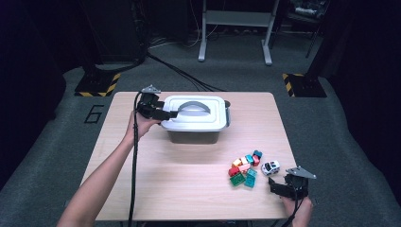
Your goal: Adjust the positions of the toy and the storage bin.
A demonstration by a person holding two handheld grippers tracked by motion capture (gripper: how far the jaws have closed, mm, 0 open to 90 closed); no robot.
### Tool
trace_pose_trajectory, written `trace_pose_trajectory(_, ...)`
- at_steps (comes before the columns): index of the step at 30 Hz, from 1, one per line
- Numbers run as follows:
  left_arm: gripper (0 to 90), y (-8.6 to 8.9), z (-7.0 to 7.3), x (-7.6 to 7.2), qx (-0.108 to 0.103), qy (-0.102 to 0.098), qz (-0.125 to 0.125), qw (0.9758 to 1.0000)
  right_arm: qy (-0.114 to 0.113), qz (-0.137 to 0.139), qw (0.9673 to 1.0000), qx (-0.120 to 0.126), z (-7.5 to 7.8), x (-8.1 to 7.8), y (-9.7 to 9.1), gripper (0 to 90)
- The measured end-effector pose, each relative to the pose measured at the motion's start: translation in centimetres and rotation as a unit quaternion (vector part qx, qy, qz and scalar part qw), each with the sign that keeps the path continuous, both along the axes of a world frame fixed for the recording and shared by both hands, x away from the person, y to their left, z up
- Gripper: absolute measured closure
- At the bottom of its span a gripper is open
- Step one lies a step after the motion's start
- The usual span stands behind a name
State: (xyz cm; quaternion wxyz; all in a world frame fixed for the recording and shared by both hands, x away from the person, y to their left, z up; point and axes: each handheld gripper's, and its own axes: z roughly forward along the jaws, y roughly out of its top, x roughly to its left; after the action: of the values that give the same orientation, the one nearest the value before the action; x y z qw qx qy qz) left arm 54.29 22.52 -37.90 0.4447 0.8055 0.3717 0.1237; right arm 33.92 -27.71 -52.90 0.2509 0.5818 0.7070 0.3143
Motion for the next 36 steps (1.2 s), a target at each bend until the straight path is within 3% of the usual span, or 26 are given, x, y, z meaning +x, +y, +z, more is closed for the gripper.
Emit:
trace_pose_trajectory(1, 14.6, -1.0, 0.2, 0.8, 0.009, -0.004, -0.019, 0.9998, 0.000, 0.000, 1.0000, 0.000, 0.0, 0.0, 0.0, 9.7)
trace_pose_trajectory(6, 22.5, -2.6, 0.3, 1.7, 0.022, -0.009, -0.040, 0.9989, 0.000, 0.000, 1.0000, 0.000, 0.0, 0.0, 0.0, 9.7)
trace_pose_trajectory(8, 24.9, -3.2, 0.2, 2.1, 0.032, -0.021, -0.046, 0.9982, 0.000, 0.000, 1.0000, 0.000, 0.0, 0.0, 0.0, 9.7)
trace_pose_trajectory(10, 28.8, -3.8, 0.1, 2.6, 0.043, -0.014, -0.054, 0.9975, 0.000, 0.000, 1.0000, 0.000, 0.0, 0.0, 0.0, 9.7)
trace_pose_trajectory(12, 40.0, -4.3, 0.0, 2.9, 0.054, -0.017, -0.042, 0.9975, 0.000, 0.000, 1.0000, 0.000, 0.0, 0.0, 0.0, 9.7)
trace_pose_trajectory(18, 50.0, -5.3, -0.4, 3.4, 0.064, -0.022, -0.054, 0.9962, 0.000, 0.000, 1.0000, 0.000, 0.0, 0.0, 0.0, 9.9)
trace_pose_trajectory(27, 56.1, -5.1, -0.5, 2.7, 0.059, -0.022, -0.044, 0.9971, -0.001, 0.000, 1.0000, 0.001, 0.0, 0.0, 0.0, 10.0)
trace_pose_trajectory(36, 57.9, -4.9, -0.3, 0.3, 0.056, -0.011, -0.032, 0.9978, -0.001, 0.000, 1.0000, 0.001, 0.0, 0.0, 0.0, 10.0)
